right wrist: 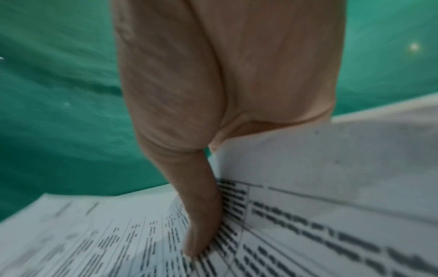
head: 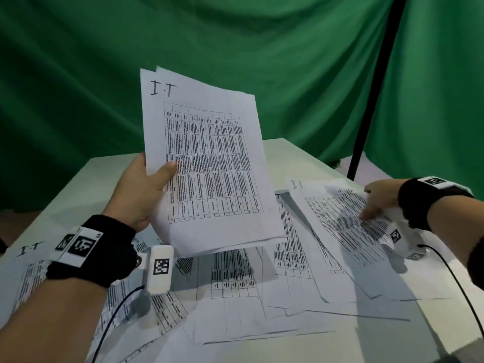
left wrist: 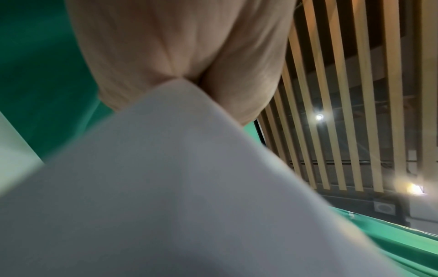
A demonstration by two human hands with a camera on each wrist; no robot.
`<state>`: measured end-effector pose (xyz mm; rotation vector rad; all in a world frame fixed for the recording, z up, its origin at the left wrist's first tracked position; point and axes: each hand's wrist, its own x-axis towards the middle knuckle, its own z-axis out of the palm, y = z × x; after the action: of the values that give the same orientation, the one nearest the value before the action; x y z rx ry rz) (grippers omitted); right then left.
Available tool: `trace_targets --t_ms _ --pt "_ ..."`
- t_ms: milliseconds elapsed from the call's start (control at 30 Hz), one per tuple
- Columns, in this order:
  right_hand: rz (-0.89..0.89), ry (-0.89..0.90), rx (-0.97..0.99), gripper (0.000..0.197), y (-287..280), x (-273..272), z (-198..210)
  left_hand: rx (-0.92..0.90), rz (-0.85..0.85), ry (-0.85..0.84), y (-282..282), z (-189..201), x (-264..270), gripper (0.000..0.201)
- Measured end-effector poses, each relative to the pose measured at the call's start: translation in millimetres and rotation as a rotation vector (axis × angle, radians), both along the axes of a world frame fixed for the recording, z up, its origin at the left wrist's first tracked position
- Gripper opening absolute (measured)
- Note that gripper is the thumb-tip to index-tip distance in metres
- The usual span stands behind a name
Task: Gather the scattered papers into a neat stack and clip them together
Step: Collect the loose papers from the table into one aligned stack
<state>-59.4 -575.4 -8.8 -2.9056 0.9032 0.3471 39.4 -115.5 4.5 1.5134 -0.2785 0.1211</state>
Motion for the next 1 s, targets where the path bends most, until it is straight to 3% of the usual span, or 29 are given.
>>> trace_targets --t_ms 100,200,267,400,467,567,700,933,1000 --pt "-0.012 -0.134 0.128 0.047 -2 1 7 0.002 0.005 0.019 1 -2 2 0.034" --pt "-0.036 -0.398 0.478 0.016 -2 -3 22 0.021 0.021 0.019 2 -3 3 0.029" --pt "-0.007 -0.517 0.675 0.021 -3 -1 39 0.052 0.043 0.004 3 -5 4 0.029" --pt "0.106 -0.783 1.107 0.057 5 2 75 0.09 0.077 -0.03 6 -8 3 0.031" --pt "0.191 -0.859 1.245 0.039 17 2 90 0.1 0.084 -0.045 6 -7 1 0.033" --pt "0.266 -0.881 1.372 0.018 42 6 100 0.086 0.089 -0.041 5 -5 -2 0.033" --pt "0.292 -0.788 1.365 0.039 80 21 86 0.076 0.09 -0.048 0 0 -3 0.028" --pt "0.254 -0.641 1.497 0.029 151 44 44 0.089 0.073 -0.078 -1 5 -7 0.036" --pt "0.226 -0.614 1.528 0.035 162 50 36 0.077 0.043 -0.079 -2 5 -7 0.035"
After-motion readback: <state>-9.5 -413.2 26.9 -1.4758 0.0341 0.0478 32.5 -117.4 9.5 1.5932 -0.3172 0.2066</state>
